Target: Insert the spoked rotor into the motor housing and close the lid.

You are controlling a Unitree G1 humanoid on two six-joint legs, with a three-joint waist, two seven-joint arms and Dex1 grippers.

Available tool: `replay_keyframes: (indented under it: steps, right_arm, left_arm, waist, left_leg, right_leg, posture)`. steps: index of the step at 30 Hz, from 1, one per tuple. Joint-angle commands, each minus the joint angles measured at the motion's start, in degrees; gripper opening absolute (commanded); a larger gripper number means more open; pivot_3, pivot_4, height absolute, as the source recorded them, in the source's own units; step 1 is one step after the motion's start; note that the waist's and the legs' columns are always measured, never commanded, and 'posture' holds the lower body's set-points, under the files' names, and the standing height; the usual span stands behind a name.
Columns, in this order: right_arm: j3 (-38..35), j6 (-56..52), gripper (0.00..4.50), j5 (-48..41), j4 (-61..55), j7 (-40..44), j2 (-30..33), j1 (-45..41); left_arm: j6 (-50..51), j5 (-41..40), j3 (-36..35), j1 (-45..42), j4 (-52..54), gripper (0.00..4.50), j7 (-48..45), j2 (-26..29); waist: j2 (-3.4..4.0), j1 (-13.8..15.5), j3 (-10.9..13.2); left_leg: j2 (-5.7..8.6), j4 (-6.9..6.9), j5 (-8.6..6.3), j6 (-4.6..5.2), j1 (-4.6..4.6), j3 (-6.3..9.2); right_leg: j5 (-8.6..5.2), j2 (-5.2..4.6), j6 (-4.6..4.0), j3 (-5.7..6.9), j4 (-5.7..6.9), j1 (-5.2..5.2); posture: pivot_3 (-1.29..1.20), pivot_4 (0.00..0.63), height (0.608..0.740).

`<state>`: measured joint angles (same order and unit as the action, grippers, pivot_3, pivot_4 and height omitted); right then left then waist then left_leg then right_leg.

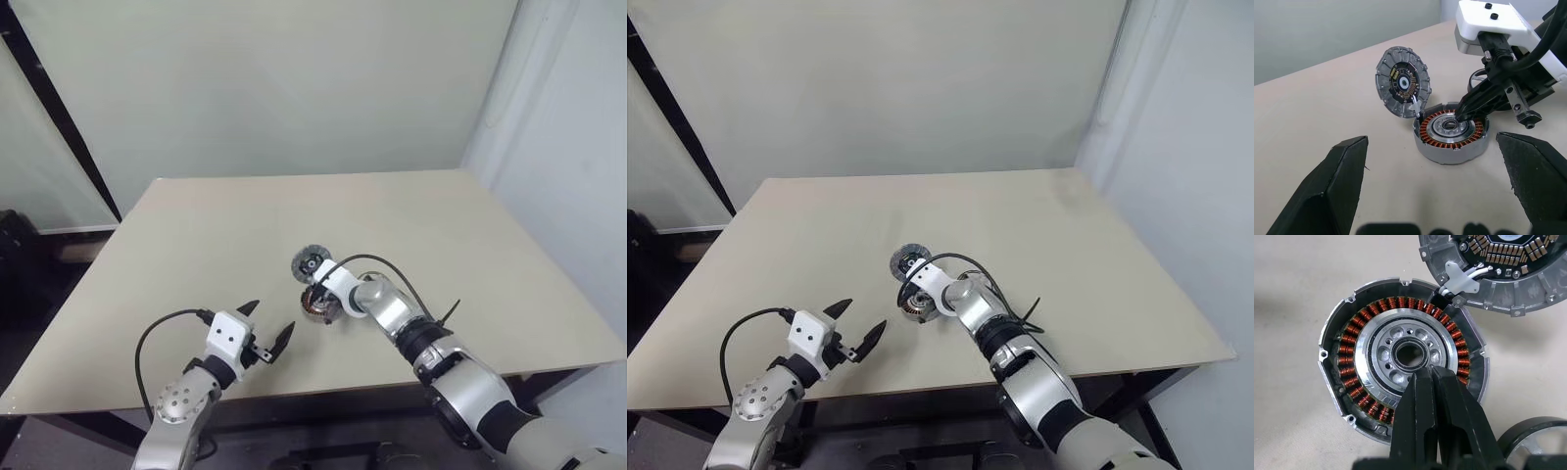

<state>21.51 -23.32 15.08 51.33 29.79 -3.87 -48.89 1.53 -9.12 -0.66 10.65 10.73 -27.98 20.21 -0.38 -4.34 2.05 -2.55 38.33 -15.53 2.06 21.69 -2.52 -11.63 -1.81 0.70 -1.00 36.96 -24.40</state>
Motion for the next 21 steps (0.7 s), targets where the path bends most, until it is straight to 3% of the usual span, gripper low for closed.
replay_keyframes:
  steps: [1, 21]
  right_arm:
    - [-0.5, 0.2, 0.09, -1.1, -1.2, 0.5, -1.3, 0.1]
    - [-7.1, 6.8, 0.09, -4.6, 3.2, -4.1, -5.4, 0.9]
  left_arm:
    - [-0.8, 0.1, -0.2, -0.5, 2.0, 4.5, 0.2, 0.1]
    - [-0.9, 0.1, -0.3, 0.0, 2.1, 4.5, 0.6, -0.2]
  waist:
    - [0.0, 0.0, 0.0]
    - [-0.01, -1.4, 0.0]
  left_leg:
    - [0.0, 0.0, 0.0, 0.0, -0.01, 0.0]
    - [-0.06, 0.0, 0.0, 0.0, -0.08, 0.03]
  right_leg:
    - [0.0, 0.0, 0.0, 0.0, 0.0, 0.0]
    - [0.01, 0.09, 0.0, -0.07, 0.06, 0.0]
  posture:
    - [0.0, 0.0, 0.74]
    - [0.0, 0.0, 0.74]
